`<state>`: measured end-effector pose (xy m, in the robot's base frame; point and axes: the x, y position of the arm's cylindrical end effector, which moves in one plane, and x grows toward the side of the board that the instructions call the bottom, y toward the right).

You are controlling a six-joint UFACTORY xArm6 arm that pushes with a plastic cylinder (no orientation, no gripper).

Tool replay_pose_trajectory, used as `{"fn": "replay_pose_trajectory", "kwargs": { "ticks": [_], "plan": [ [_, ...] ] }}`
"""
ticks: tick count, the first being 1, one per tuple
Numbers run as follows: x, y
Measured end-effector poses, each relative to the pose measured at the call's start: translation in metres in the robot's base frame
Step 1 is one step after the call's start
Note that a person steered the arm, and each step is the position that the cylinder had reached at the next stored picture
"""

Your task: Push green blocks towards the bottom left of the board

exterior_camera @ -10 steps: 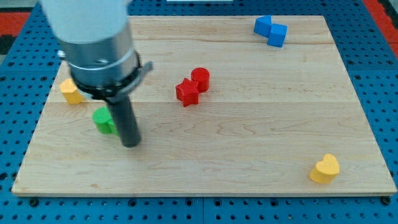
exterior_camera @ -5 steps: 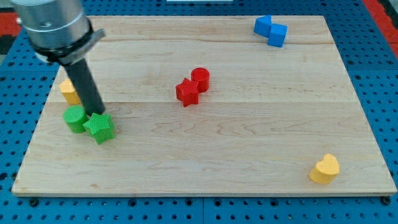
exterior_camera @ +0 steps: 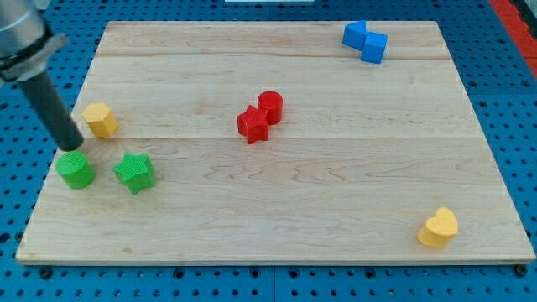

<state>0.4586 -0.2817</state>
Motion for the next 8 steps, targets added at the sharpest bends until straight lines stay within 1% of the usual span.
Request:
{"fn": "replay_pose_trajectory", "kwargs": {
  "ticks": [1, 2, 3, 5, 6, 7, 8],
  "plan": [
    [0.029, 0.009],
    [0.036, 0.04],
    [0.033, 0.064],
    [0.006, 0.143],
    [0.007, 0.154],
    [0.016, 0.163],
    [0.041, 0.123]
  ]
}}
